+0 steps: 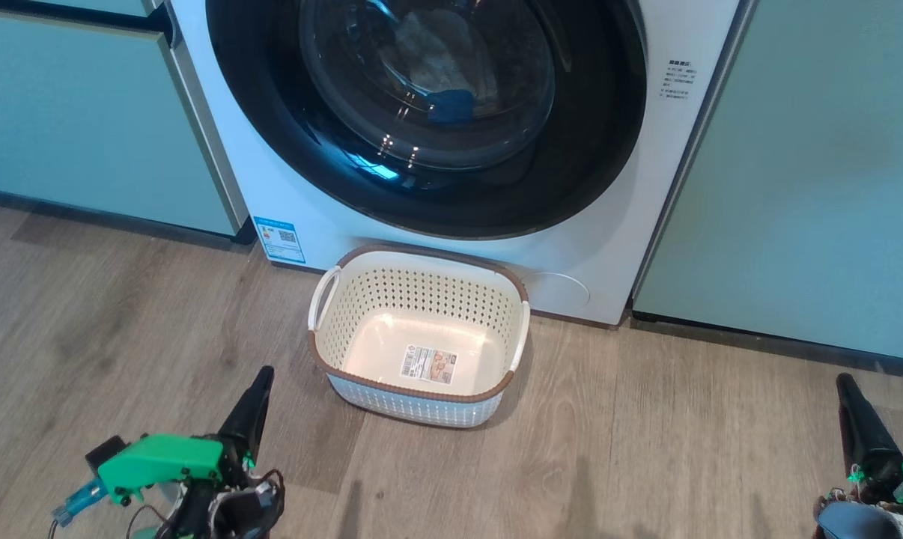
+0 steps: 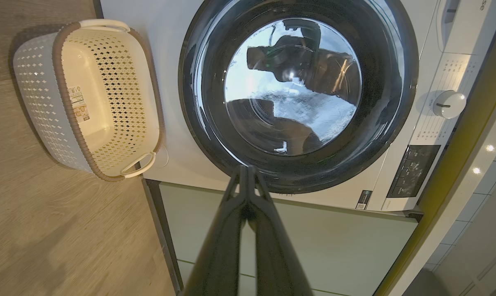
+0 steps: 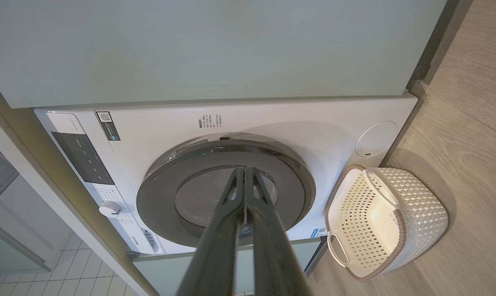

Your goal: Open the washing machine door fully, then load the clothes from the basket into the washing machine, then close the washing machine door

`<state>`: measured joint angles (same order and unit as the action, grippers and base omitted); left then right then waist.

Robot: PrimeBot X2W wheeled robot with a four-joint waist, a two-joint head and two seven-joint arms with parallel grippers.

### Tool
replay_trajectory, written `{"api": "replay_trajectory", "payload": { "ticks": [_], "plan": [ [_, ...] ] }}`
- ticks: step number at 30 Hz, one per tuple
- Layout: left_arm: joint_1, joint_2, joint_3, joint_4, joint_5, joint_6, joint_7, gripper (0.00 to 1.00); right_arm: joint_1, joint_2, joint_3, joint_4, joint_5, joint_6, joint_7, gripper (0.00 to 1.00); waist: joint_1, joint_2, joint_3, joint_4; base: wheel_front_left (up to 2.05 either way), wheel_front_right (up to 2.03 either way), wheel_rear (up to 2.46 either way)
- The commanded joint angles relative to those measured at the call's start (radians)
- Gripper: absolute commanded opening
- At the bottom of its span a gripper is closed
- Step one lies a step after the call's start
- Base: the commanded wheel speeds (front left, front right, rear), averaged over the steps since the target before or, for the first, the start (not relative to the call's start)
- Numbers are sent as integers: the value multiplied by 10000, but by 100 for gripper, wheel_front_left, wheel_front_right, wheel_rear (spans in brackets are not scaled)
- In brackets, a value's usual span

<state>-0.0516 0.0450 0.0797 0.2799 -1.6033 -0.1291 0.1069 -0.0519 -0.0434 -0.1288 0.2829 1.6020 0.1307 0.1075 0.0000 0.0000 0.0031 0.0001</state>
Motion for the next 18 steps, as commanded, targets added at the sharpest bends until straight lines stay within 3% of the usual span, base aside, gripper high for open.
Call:
{"api": "replay_trajectory", "payload": {
  "ticks": [1,18],
  "plan": [
    [-564,53,344,-349,-51,-16,65,0,-559,-83,160,-382,74,0,49,0,0,0,0,-1,0,0,0],
    [-564,53,343,-349,-52,-16,65,0,-560,-79,155,-382,70,0,53,0,0,0,0,-1,0,0,0]
  ]
}}
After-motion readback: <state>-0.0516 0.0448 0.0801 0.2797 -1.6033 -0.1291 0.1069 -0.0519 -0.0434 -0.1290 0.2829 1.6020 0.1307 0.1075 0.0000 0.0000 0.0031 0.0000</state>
